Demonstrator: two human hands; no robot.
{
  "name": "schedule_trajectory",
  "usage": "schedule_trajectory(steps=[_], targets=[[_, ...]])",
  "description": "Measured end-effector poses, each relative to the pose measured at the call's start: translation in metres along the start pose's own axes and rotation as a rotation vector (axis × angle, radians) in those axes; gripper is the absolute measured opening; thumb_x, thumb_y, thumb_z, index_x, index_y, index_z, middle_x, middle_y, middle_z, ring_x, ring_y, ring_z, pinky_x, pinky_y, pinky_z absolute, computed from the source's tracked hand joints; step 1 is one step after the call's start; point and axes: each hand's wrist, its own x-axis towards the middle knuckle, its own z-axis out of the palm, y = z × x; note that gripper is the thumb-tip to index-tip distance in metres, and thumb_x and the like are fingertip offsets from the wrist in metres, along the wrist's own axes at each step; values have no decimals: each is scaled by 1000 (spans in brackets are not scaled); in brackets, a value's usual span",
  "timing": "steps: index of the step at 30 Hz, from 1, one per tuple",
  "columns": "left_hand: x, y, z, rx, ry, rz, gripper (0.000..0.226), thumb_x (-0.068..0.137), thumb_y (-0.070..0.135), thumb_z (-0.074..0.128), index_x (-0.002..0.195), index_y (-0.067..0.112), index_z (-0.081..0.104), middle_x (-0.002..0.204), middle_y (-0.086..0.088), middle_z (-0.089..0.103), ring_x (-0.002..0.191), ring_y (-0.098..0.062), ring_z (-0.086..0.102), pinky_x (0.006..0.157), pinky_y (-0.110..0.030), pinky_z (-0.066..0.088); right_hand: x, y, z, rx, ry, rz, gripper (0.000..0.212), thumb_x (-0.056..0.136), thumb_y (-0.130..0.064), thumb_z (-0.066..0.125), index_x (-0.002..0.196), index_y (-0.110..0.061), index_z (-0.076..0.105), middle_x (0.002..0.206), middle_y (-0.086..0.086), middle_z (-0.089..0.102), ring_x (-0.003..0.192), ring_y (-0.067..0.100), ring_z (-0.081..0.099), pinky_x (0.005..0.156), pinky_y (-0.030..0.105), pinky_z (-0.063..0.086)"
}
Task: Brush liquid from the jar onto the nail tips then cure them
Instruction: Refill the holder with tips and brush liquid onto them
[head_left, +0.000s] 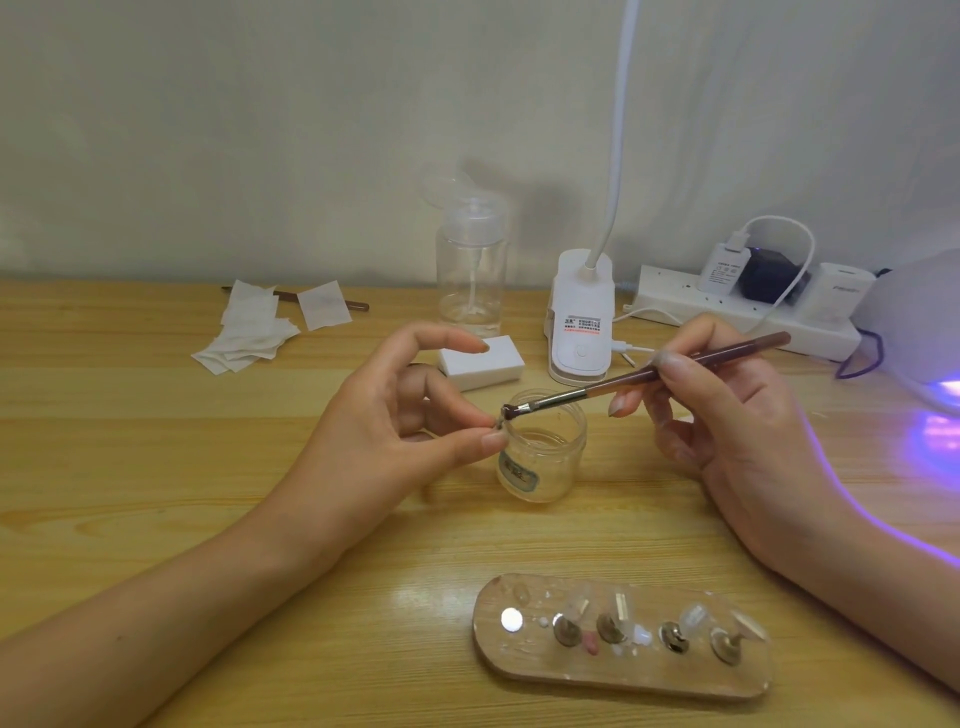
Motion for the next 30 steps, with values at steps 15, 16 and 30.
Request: schedule_trajectory(steps=[15, 16, 30], targets=[[1, -2, 0, -12, -4, 11, 60, 62, 26, 82, 118, 26, 61, 69, 5, 68, 69, -9, 68, 63, -16, 51, 0, 3, -3, -17, 8, -20, 16, 82, -35, 63, 79, -22, 55, 72, 11, 70, 57, 14, 39, 41, 19, 27], [1, -2, 0, -11, -4, 13, 60, 62, 26, 82, 118, 26, 61, 69, 5, 68, 68, -8, 68, 63, -16, 51, 0, 3, -3, -16, 18, -14, 14, 83, -33, 62, 78, -23, 55, 71, 11, 70, 57, 14, 39, 42, 20, 26], [0, -4, 1, 88, 3, 77, 51, 68, 24, 80, 116, 31, 62, 73, 6, 67, 78, -7, 71, 66, -30, 55, -5, -6, -6, -170, 107, -208, 14, 88, -22, 58, 76, -22, 51, 63, 1, 58, 54, 44, 35, 44, 34, 23]])
